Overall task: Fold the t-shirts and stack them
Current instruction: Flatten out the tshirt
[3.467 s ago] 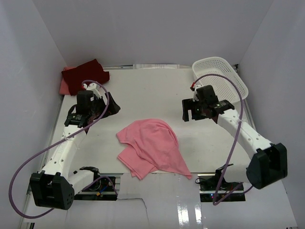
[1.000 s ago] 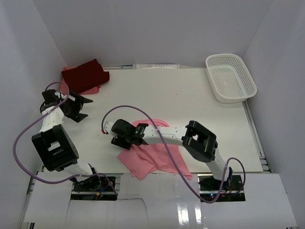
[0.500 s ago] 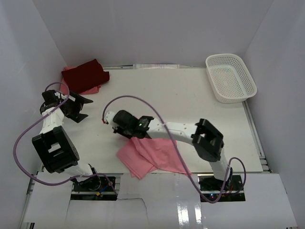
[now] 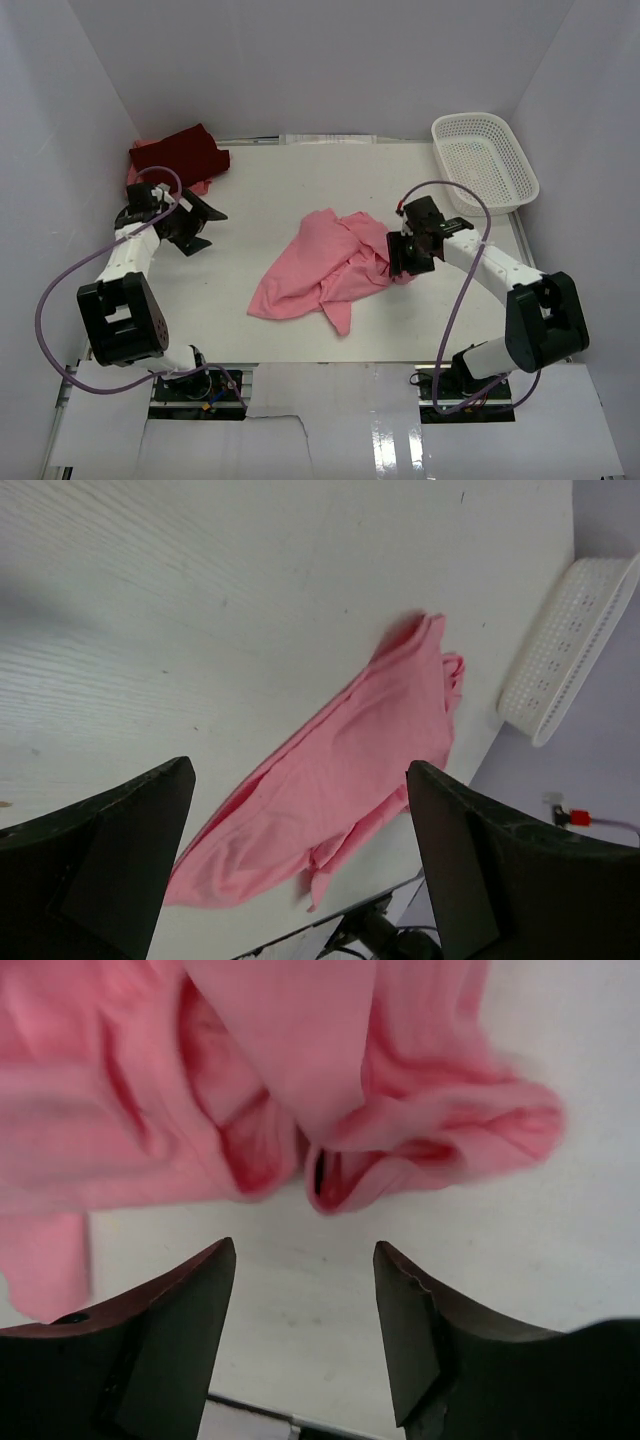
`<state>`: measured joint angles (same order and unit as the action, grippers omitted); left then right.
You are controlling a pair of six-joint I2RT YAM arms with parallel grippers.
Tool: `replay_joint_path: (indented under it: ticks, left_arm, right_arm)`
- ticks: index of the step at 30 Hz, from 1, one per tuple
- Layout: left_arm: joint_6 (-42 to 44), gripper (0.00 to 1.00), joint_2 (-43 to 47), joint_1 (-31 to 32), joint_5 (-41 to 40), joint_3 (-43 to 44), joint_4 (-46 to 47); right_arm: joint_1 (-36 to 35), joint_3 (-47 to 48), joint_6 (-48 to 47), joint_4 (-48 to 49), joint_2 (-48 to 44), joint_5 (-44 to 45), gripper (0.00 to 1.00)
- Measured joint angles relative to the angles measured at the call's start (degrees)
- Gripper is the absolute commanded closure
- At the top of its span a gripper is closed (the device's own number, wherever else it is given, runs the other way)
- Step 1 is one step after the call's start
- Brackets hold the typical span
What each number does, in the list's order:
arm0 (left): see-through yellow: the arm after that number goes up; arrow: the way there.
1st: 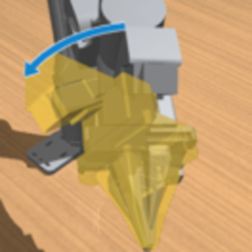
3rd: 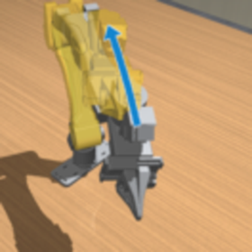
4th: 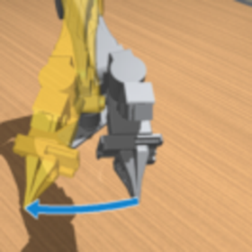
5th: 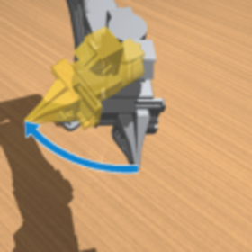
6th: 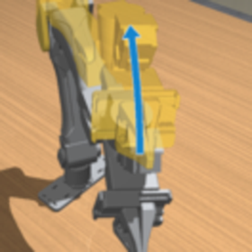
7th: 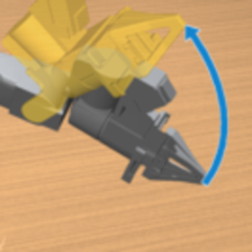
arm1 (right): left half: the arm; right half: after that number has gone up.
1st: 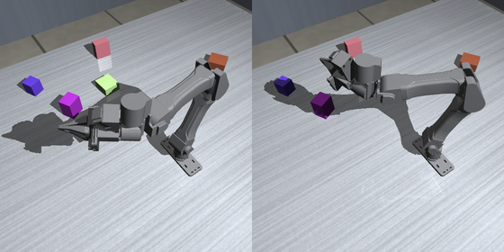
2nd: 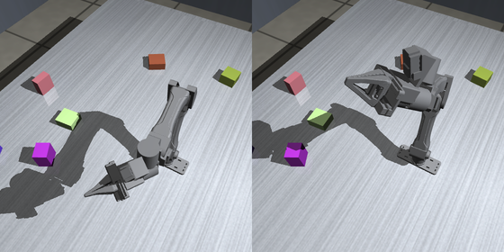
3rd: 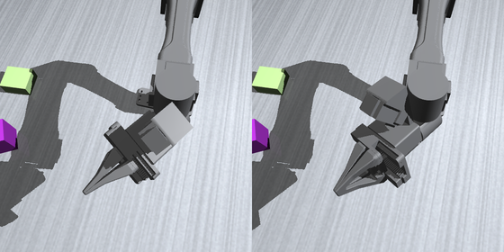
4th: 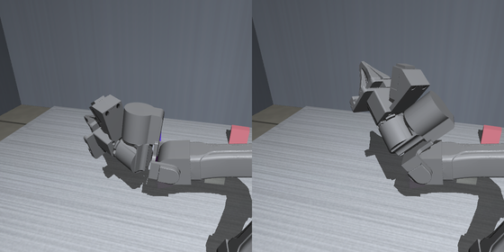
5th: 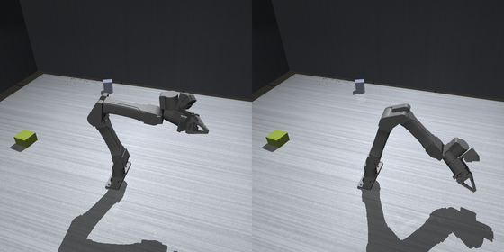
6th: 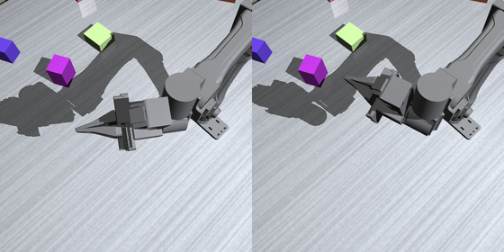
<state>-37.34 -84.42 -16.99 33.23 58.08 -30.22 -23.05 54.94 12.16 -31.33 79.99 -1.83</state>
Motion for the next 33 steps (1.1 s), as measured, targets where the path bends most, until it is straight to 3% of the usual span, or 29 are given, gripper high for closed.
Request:
replay_joint_path:
  ticks: [4,8,13,17,25,28,33]
  left_arm:
    - [0.0,0.02,-0.1,8.1,-1.6,-0.1,0.2]
    - [0.6,0.02,-2.8,15.1,-2.0,0.8,0.2]
    - [2.4,0.04,-14.3,24.3,-3.5,8.3,-1.0]
    - [3.8,0.08,-24.4,29.4,-5.3,18.8,-3.3]
    - [11.6,0.05,-40.1,33.9,-11.6,46.7,-6.0]
    - [15.6,0.13,-42.8,34.1,-11.4,52.7,-6.4]
    - [20.4,0.13,-47.8,34.1,-9.8,59.9,-10.0]
  right_arm:
    - [-2.2,-2.8,1.8,-8.2,2.4,0.9,0.3]
    - [-4.3,3.3,2.4,-9.6,2.4,4.8,0.3]
    - [-4.8,13.8,1.8,-7.5,6.0,10.3,0.3]
    - [-4.8,15.8,1.3,-6.2,9.3,13.2,0.31]
    - [-4.3,15.4,0.7,-5.9,11.9,13.6,0.31]
    - [-4.3,15.3,0.7,-5.4,11.9,13.2,0.31]
    - [-4.1,15.3,0.5,-4.5,11.9,12.5,0.31]
